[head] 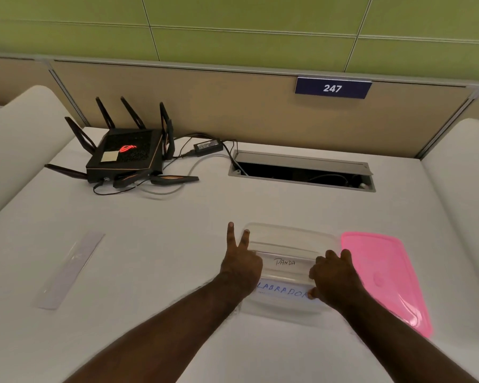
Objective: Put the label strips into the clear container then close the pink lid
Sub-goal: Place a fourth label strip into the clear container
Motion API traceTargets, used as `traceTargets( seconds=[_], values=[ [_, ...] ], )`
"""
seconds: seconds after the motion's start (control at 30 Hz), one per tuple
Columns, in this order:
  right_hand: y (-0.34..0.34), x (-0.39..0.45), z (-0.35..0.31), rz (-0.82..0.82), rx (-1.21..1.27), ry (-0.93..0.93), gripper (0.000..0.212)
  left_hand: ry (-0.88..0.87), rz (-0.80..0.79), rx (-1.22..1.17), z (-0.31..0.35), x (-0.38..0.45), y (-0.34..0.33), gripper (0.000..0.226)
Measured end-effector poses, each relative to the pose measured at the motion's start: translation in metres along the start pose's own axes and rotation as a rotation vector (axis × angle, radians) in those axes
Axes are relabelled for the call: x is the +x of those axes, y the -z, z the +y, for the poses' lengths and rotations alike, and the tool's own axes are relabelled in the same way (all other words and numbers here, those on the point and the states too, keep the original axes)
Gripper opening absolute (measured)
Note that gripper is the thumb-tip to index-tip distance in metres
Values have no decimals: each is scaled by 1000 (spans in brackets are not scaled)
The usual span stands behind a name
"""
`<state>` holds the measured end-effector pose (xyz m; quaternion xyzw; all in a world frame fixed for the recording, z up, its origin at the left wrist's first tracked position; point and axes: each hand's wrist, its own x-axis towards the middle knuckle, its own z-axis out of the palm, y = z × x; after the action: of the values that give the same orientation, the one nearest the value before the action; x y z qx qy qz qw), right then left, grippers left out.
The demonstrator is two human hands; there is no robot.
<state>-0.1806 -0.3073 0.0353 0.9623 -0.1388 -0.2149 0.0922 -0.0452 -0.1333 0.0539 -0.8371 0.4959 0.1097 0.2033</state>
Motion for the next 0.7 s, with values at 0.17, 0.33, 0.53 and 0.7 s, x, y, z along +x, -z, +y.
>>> traceTargets(
  seconds=[0.17, 0.33, 0.53, 0.7],
  values=[
    [6, 0, -1, -2, 53, -21, 65, -96, 135, -112, -11, -2, -8, 34],
    [26, 0, 0, 159, 191, -78, 62, -64, 480, -377, -27, -19, -13, 30],
    [69, 18, -16, 347, 312, -52, 47, 242, 621, -461, -60, -46, -24, 38],
    [104, 51, -62, 440, 376, 62, 46, 526, 428, -479, -102, -73, -53, 60]
  ],
)
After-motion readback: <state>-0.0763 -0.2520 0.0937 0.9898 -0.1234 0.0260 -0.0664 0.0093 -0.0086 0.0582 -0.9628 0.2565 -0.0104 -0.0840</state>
